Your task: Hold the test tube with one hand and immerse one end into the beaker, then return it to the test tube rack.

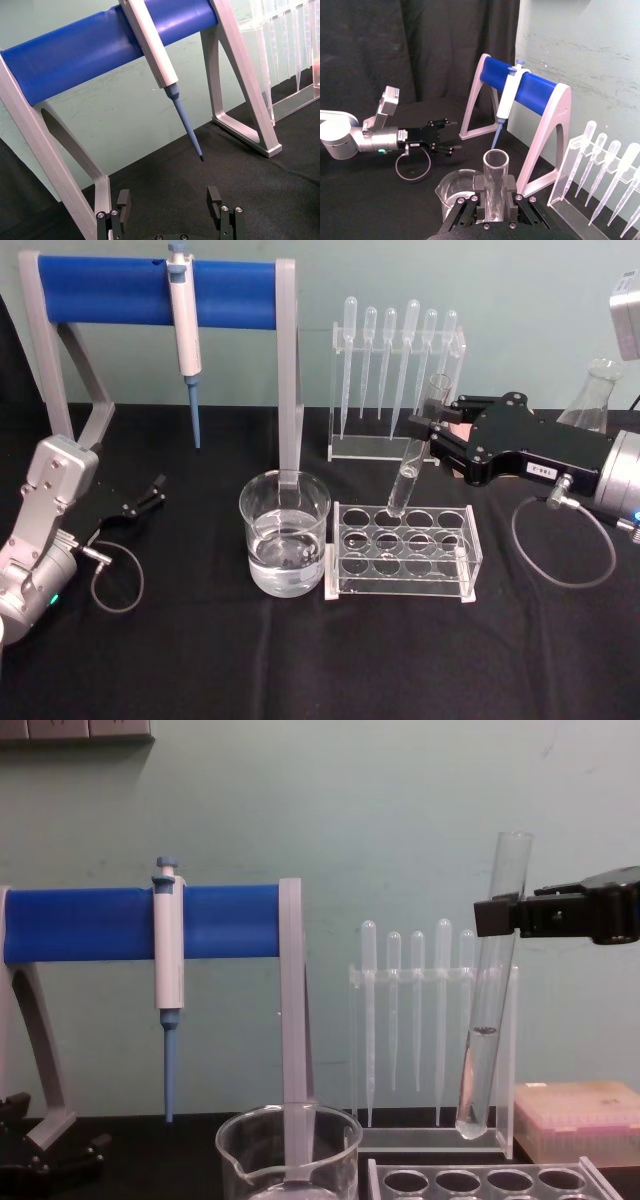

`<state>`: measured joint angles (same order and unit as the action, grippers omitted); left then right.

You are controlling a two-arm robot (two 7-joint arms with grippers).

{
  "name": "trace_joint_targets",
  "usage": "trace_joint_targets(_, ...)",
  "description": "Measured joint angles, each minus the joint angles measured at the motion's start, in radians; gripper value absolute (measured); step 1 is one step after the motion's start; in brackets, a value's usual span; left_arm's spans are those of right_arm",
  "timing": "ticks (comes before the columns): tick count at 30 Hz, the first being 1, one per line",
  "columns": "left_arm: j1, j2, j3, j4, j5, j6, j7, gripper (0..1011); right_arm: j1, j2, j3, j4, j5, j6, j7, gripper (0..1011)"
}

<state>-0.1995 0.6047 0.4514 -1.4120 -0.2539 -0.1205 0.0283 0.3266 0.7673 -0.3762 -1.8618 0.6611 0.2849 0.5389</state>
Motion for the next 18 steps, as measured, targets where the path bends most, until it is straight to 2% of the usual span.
trace_joint_targets(18, 0.000, 0.000, 0.000, 0.000, 0.000, 0.000, 0.000, 1000, 0.000, 0.000, 0.000, 0.000, 0.000, 0.000, 0.000, 241)
